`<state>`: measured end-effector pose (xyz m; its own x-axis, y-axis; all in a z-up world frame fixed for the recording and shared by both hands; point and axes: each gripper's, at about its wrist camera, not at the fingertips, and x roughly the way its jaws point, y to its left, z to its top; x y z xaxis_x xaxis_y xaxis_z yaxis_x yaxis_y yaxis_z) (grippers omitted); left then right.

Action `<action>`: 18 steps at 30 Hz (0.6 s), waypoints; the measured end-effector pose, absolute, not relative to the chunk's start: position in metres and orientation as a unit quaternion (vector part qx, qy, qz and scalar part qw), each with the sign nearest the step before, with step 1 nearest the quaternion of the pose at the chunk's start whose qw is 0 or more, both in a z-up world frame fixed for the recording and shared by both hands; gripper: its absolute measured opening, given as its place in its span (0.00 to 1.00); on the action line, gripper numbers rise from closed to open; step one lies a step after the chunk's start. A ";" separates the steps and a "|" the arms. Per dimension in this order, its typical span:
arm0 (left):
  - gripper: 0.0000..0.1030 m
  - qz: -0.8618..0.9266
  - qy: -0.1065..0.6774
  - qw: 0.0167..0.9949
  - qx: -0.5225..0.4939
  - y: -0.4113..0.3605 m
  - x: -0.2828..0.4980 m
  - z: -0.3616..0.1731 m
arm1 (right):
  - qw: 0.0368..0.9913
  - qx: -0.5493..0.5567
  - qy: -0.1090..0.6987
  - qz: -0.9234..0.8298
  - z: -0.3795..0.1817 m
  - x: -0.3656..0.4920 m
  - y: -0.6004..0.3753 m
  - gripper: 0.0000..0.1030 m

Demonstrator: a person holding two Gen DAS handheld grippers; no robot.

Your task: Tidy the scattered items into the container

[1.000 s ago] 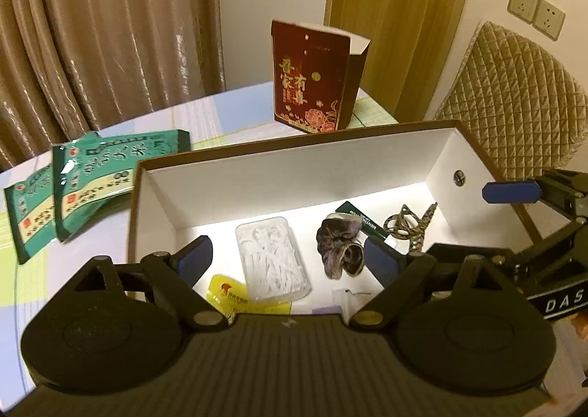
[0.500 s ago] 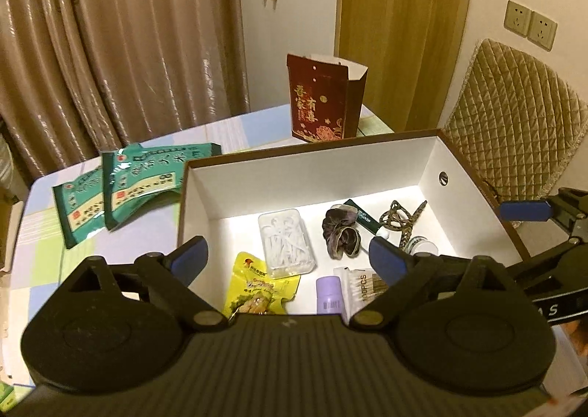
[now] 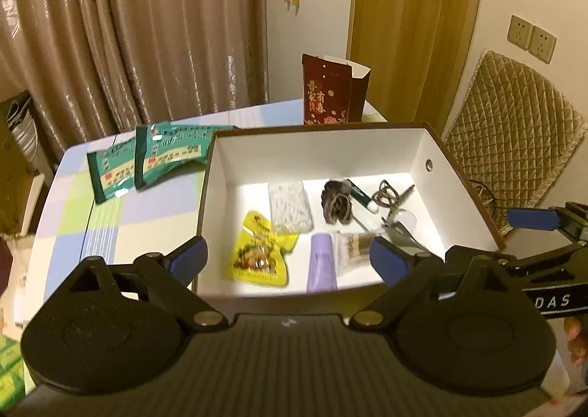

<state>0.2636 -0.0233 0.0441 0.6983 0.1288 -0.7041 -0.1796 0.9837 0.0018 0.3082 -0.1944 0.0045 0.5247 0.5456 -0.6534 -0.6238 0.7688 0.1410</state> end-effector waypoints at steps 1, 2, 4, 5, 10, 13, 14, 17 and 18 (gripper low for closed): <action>0.91 0.085 0.379 0.921 -0.034 -0.025 0.258 0.045 | 0.871 -0.057 0.352 0.337 0.005 0.303 -0.197 0.98; 0.91 0.087 0.378 0.921 -0.035 -0.028 0.252 0.046 | 0.871 -0.059 0.351 0.339 0.006 0.298 -0.198 0.98; 0.91 0.090 0.378 0.921 -0.037 -0.033 0.242 0.048 | 0.870 -0.062 0.350 0.342 0.007 0.290 -0.201 0.98; 0.91 0.092 0.378 0.921 -0.037 -0.035 0.237 0.048 | 0.869 -0.064 0.350 0.344 0.007 0.286 -0.202 0.98; 0.92 0.105 0.378 0.919 -0.039 -0.045 0.215 0.049 | 0.866 -0.073 0.344 0.355 0.008 0.269 -0.208 0.98; 0.92 0.111 0.375 0.919 -0.039 -0.051 0.202 0.048 | 0.866 -0.075 0.341 0.359 0.008 0.260 -0.213 0.98; 0.92 0.113 0.374 0.920 -0.039 -0.053 0.199 0.048 | 0.866 -0.076 0.340 0.359 0.008 0.258 -0.215 0.98; 0.93 0.118 0.374 0.919 -0.039 -0.059 0.187 0.047 | 0.866 -0.077 0.339 0.361 0.006 0.251 -0.220 0.98; 0.93 0.119 0.374 0.919 -0.039 -0.060 0.183 0.046 | 0.865 -0.077 0.339 0.361 0.005 0.249 -0.221 0.98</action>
<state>0.1830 -0.0602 0.0456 0.6919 0.1897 -0.6966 -0.2487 0.9684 0.0167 0.2492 -0.2214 0.0053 0.5085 0.5730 -0.6427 -0.6775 0.7270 0.1121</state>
